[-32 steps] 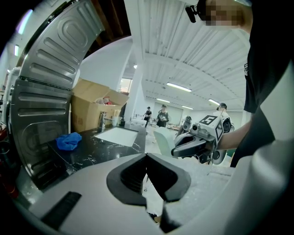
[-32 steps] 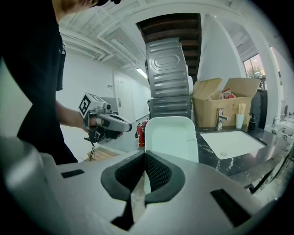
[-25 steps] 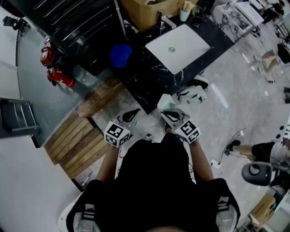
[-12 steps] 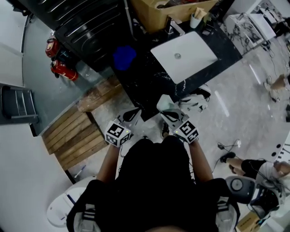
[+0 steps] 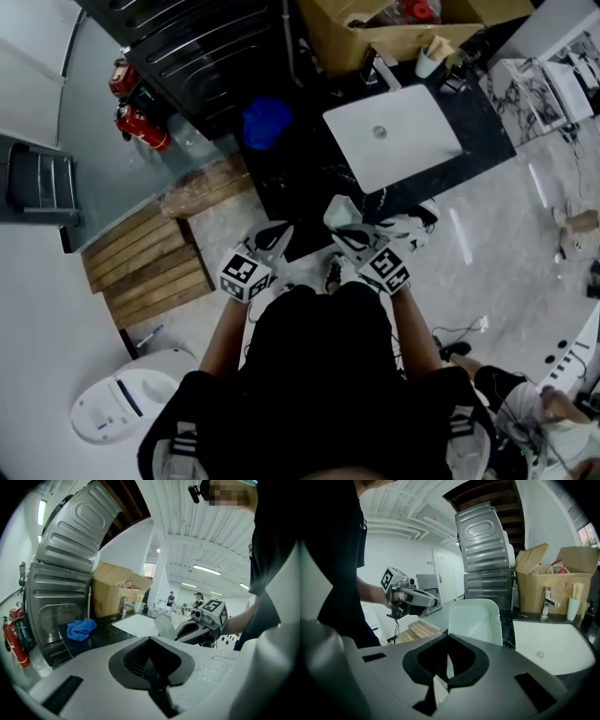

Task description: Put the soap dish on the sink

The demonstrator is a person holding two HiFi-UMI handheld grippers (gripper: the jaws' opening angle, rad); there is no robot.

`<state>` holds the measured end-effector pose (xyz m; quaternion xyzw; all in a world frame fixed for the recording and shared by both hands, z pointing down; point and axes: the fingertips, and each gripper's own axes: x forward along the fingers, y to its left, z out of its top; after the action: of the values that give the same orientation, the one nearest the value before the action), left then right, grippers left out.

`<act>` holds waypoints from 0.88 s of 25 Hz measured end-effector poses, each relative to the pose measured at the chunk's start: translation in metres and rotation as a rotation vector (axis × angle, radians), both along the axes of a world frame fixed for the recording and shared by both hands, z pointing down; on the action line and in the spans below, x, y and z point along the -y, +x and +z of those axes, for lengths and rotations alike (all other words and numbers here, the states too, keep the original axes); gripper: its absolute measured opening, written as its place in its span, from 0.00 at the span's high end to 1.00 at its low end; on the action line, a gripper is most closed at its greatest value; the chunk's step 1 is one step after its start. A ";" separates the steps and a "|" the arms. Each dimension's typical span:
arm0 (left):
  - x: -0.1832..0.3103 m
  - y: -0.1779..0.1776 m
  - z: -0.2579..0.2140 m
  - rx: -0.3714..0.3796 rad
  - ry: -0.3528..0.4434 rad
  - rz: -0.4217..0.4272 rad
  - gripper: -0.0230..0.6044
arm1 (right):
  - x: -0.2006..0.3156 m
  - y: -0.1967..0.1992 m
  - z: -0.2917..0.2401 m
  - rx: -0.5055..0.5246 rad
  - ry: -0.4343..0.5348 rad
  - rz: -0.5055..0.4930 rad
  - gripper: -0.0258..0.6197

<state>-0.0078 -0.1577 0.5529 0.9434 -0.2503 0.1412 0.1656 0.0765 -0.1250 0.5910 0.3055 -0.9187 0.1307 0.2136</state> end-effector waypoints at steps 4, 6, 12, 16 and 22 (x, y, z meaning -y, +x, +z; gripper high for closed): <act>0.009 0.004 0.000 0.005 0.007 -0.056 0.96 | 0.015 0.006 0.004 -0.006 0.001 -0.058 0.96; 0.015 0.005 0.000 0.007 0.008 -0.087 0.96 | 0.023 0.007 0.004 -0.012 0.007 -0.089 0.96; 0.023 0.011 -0.002 0.014 0.008 -0.173 0.96 | 0.037 0.013 0.015 -0.060 0.009 -0.195 0.96; 0.025 0.012 0.002 0.019 0.017 -0.226 0.96 | 0.043 0.014 0.025 -0.098 0.020 -0.273 0.96; 0.023 0.009 0.008 0.036 0.012 -0.301 0.96 | 0.050 0.015 0.036 -0.105 0.018 -0.349 0.96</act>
<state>0.0009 -0.1811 0.5612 0.8936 -0.3926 0.1299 0.1749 0.0918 -0.1749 0.6269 0.1499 -0.9464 0.0672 0.2780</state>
